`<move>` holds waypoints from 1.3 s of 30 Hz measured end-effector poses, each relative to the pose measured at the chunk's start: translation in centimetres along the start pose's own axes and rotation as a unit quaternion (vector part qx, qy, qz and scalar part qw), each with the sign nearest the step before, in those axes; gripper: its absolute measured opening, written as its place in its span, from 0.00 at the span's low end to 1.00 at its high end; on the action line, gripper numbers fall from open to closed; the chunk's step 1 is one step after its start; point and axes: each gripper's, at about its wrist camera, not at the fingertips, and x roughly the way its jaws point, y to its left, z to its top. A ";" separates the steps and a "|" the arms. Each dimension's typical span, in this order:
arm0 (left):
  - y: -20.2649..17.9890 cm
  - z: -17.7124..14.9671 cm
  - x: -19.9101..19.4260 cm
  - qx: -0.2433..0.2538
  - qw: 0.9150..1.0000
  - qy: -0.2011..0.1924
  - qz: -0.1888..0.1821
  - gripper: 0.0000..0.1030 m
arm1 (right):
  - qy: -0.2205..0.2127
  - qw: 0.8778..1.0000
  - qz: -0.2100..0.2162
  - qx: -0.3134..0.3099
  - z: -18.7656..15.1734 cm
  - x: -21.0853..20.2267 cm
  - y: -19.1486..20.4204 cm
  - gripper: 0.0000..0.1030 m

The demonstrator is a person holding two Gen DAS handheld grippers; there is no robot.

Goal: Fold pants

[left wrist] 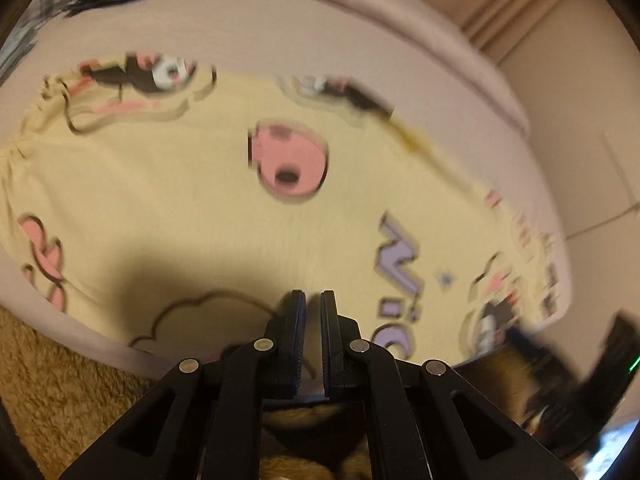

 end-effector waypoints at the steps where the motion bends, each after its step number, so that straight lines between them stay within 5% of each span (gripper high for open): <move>1: 0.3 -0.3 0.1 0.000 1.000 -0.010 -0.001 0.01 | -0.011 0.999 -0.024 0.022 0.3 -0.8 -2.0 0.46; 4: 1.3 -0.6 -0.1 -0.010 1.000 -0.010 -0.012 0.01 | -0.039 0.990 -0.096 0.098 0.8 -2.8 -8.6 0.55; 8: 3.3 -0.9 -0.1 -0.086 0.995 -0.002 -0.043 0.01 | -0.040 0.968 -0.192 0.155 0.5 -4.7 -14.3 0.58; 13: 1.1 -0.8 -0.8 -0.033 0.999 0.014 -0.017 0.02 | -0.059 0.947 -0.236 0.208 -0.2 -6.7 -20.2 0.65; 16: -1.6 0.2 -0.9 0.002 0.999 0.028 -0.022 0.23 | -0.070 0.940 -0.238 0.236 -0.1 -7.0 -22.8 0.67; 18: -3.1 0.7 -0.9 0.019 0.999 0.023 -0.044 0.55 | -0.071 0.935 -0.252 0.237 0.3 -7.0 -23.9 0.67; 19: -4.1 0.9 -1.0 0.028 0.998 0.014 -0.059 0.57 | -0.072 0.936 -0.253 0.233 0.5 -6.9 -24.4 0.67; 22: -6.4 1.4 -0.5 0.052 0.995 0.003 -0.088 0.60 | -0.077 0.942 -0.229 0.231 1.3 -6.5 -25.5 0.67; 26: -7.8 1.9 1.0 0.058 0.995 0.009 -0.080 0.60 | -0.078 0.943 -0.196 0.256 1.1 -4.9 -26.3 0.69; 28: -8.2 1.5 2.3 0.060 0.994 0.029 -0.081 0.60 | -0.095 0.943 -0.192 0.255 1.0 -5.0 -25.6 0.61; 30: -8.2 1.3 3.2 0.060 0.993 0.046 -0.094 0.60 | -0.111 0.939 -0.189 0.264 0.8 -5.2 -25.5 0.29; 32: -8.2 1.5 3.0 0.055 0.992 0.047 -0.105 0.60 | -0.113 0.943 -0.147 0.277 1.2 -5.3 -25.6 0.12; 35: -8.3 2.1 1.4 0.056 0.982 0.035 -0.178 0.61 | -0.131 0.954 -0.143 0.227 3.4 -6.5 -23.1 0.12; 39: -8.3 3.3 0.6 0.049 0.978 0.003 -0.204 0.68 | -0.166 0.976 -0.020 0.138 7.2 -8.5 -16.1 0.12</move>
